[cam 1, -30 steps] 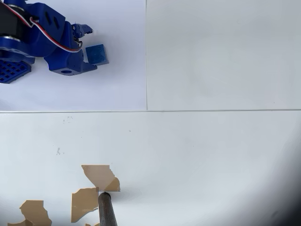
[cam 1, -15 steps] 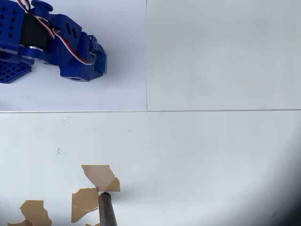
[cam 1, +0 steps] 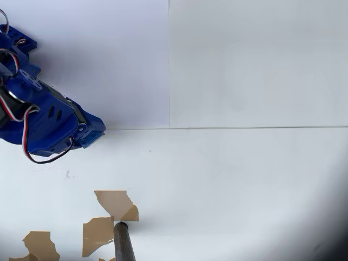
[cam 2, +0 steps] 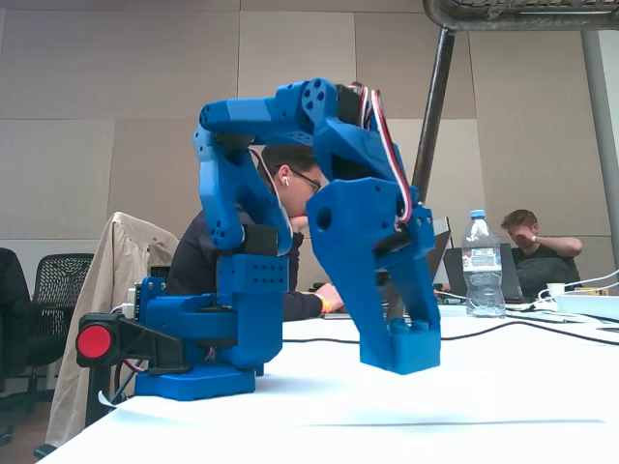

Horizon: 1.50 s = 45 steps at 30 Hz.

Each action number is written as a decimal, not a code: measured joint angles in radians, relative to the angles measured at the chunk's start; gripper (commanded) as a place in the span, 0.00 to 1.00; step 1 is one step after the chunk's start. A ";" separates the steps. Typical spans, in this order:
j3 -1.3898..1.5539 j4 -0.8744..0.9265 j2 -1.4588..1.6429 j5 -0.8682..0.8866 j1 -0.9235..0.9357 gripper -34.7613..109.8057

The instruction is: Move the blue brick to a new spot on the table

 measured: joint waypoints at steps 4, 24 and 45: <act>-0.135 0.008 -0.178 0.000 0.204 0.26; -0.508 0.023 -0.638 -0.135 0.549 0.43; 0.025 0.209 0.281 -0.098 -0.210 0.24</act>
